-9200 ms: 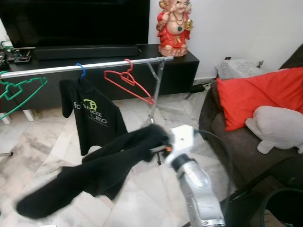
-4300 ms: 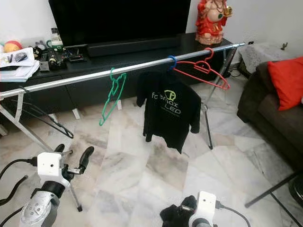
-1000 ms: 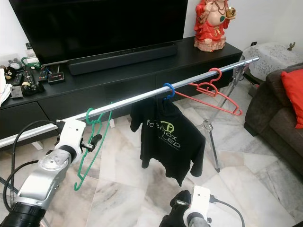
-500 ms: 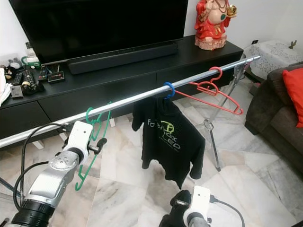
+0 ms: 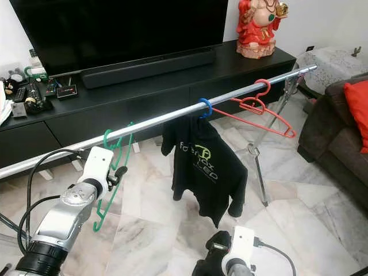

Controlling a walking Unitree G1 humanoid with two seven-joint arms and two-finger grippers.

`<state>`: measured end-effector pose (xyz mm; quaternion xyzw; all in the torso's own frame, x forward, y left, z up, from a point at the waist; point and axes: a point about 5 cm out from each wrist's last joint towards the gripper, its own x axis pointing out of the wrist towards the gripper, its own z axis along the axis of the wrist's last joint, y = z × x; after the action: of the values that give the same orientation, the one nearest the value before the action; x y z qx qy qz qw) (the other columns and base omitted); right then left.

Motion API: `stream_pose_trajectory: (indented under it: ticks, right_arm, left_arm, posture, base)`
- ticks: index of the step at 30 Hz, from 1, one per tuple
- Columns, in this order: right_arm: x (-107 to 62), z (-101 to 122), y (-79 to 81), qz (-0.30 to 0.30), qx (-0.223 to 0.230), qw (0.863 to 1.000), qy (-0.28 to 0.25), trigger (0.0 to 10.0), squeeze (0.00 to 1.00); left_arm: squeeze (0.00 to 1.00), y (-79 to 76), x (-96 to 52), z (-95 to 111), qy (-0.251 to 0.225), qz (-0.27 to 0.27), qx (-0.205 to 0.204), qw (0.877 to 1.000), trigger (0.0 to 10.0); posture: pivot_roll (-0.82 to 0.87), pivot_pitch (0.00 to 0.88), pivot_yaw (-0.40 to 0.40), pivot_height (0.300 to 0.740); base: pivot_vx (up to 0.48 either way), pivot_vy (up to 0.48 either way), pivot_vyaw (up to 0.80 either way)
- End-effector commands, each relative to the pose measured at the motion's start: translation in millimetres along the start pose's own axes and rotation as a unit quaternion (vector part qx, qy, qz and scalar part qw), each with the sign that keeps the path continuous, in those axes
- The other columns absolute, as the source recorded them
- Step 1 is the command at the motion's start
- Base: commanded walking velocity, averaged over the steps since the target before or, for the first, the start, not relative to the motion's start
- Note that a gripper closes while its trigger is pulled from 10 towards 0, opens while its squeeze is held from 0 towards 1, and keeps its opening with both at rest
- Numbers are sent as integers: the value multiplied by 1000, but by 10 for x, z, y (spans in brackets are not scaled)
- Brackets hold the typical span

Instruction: Hang hanger

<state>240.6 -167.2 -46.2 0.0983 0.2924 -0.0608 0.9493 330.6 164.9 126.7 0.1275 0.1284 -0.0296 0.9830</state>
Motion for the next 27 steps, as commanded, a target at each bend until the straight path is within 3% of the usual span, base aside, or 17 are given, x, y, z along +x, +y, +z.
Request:
stream_pose_trajectory:
  ticks: [1,27]
  right_arm:
    - [1,-13,24,2,0,1000,5,10000,0]
    - [-3,-27,34,2,-2,1000,7,10000,0]
  left_arm:
    - [0,39,-2,-17,4,10,3,1000,0]
    - [0,-12,-7,16,-11,12,-11,1000,0]
  posture:
    - [54,111,42,740]
    - [52,88,41,740]
  base:
    - [0,0,0]
    - [0,0,0]
